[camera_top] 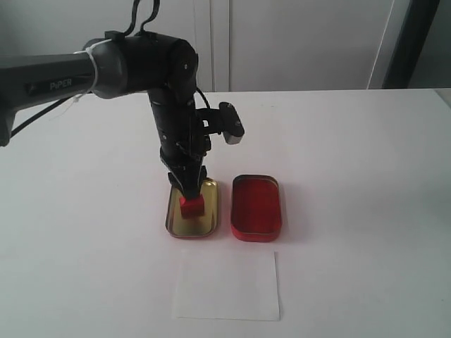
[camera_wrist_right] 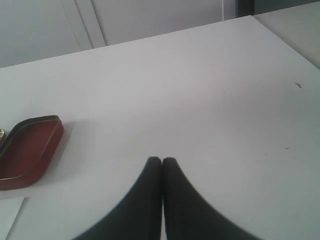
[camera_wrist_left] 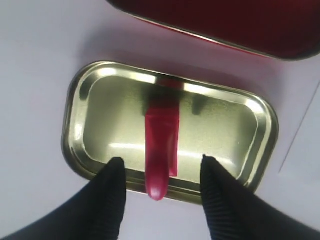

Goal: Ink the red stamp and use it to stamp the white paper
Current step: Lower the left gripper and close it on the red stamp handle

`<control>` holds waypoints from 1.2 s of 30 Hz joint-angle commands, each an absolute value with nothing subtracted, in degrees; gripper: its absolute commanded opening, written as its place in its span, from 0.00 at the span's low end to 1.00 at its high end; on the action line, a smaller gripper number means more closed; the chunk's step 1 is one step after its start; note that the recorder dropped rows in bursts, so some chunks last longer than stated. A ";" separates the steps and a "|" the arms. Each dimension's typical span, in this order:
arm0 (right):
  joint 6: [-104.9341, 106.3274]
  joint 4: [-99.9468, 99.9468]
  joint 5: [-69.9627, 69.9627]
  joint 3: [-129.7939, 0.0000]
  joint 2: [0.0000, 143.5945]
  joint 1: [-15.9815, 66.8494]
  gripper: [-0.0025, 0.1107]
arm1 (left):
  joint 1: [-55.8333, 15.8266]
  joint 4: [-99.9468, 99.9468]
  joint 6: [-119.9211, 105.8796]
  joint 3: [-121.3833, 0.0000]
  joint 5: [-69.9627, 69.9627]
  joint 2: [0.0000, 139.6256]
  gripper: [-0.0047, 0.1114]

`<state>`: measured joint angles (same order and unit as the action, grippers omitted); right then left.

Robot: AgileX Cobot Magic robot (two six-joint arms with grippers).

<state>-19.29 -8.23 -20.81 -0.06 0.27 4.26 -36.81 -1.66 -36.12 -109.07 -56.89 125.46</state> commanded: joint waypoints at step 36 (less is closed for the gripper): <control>-18.82 -8.61 -20.17 0.00 0.00 4.47 0.02 | -36.93 -1.69 -35.90 -109.29 -56.67 128.49 0.08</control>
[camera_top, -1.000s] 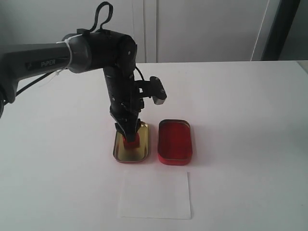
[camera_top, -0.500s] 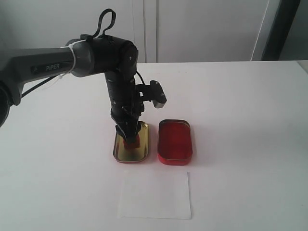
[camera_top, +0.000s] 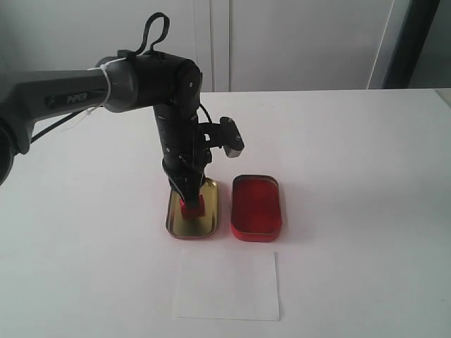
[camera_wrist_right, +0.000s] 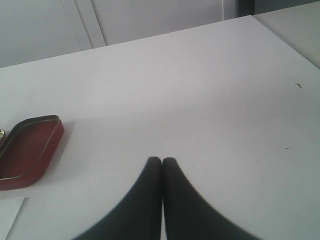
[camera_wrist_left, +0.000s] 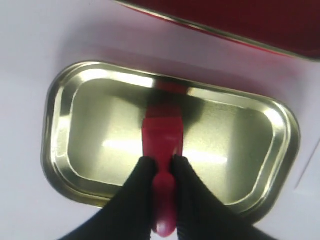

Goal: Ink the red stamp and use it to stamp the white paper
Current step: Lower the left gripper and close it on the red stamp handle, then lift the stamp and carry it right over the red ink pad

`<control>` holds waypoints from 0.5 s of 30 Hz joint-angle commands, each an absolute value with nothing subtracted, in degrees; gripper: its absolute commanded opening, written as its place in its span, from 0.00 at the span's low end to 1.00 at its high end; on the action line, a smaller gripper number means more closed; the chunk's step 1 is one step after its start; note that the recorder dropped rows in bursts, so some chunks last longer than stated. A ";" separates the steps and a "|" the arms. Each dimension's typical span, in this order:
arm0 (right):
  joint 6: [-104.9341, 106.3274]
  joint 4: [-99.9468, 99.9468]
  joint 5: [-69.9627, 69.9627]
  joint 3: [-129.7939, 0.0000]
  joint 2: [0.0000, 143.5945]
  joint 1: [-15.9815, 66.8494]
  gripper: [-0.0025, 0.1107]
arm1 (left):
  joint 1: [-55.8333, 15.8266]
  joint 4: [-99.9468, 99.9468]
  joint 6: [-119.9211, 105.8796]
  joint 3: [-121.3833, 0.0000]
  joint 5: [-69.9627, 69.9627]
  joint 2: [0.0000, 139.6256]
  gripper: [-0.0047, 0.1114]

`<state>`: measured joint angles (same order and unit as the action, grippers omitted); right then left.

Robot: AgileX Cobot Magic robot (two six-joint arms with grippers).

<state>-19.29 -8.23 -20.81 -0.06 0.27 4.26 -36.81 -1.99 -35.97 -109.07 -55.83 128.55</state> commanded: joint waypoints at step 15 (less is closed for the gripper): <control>-18.82 -8.61 -20.06 0.00 0.00 4.47 0.02 | -36.93 -4.81 -35.94 -109.40 -59.04 125.36 0.04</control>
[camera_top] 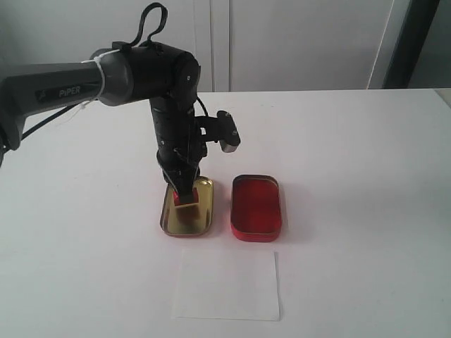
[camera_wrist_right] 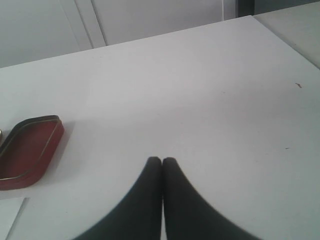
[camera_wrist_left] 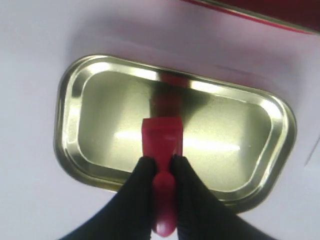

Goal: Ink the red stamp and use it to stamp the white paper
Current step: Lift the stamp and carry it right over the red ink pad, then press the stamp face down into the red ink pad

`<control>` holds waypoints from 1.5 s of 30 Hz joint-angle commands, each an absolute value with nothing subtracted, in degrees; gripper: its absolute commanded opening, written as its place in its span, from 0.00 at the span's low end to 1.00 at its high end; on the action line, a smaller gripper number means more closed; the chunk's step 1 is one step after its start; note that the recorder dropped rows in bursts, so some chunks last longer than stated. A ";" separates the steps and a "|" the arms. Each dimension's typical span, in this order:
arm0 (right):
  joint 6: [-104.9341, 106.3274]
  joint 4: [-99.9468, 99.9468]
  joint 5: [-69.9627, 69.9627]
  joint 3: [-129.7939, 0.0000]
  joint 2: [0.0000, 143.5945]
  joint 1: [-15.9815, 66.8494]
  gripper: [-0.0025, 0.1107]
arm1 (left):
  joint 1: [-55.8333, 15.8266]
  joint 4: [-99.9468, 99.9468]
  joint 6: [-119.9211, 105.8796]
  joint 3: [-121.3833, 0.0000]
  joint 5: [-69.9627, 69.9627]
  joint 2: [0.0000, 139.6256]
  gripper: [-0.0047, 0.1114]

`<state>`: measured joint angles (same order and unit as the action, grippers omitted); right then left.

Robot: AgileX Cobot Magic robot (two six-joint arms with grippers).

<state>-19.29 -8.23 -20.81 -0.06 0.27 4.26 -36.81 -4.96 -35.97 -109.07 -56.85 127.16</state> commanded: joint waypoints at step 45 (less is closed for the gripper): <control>-18.82 -8.61 -20.21 0.00 0.00 4.47 0.02 | -46.62 7.57 -43.54 -122.31 -68.87 125.21 0.04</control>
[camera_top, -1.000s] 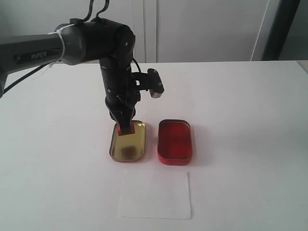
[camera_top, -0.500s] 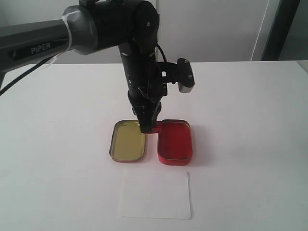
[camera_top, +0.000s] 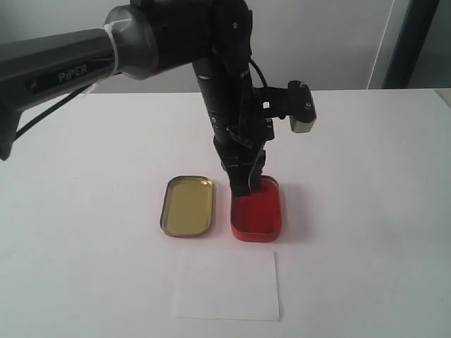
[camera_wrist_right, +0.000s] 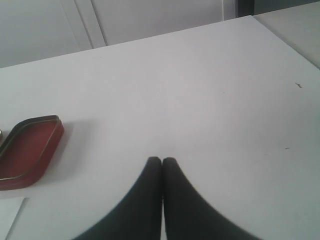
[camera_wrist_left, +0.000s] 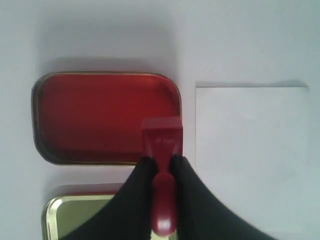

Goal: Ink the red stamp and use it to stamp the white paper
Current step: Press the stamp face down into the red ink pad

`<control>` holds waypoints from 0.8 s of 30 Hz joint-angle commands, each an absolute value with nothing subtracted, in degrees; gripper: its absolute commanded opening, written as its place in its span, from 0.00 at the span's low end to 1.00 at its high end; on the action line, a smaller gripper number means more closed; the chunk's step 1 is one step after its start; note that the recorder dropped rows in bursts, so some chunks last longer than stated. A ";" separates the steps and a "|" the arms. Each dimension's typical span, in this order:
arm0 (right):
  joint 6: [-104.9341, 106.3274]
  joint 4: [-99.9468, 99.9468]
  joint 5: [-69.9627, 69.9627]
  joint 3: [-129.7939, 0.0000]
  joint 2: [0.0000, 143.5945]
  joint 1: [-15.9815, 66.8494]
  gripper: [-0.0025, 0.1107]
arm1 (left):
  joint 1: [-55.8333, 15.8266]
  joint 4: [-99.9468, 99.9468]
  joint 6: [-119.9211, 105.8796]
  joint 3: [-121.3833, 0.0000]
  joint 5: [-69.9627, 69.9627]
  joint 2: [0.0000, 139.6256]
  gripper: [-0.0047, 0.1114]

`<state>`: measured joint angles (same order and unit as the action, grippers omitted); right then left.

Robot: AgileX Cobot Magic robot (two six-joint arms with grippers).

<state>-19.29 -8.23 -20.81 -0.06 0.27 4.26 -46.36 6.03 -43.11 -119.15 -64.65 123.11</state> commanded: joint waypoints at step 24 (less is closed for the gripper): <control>-18.82 -8.61 -20.21 0.00 0.00 4.47 0.02 | -46.62 6.80 -45.19 -124.02 -68.54 132.71 0.04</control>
<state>-19.29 -8.23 -20.81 -0.06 0.27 4.26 -46.36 6.60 -45.05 -123.61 -64.65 132.72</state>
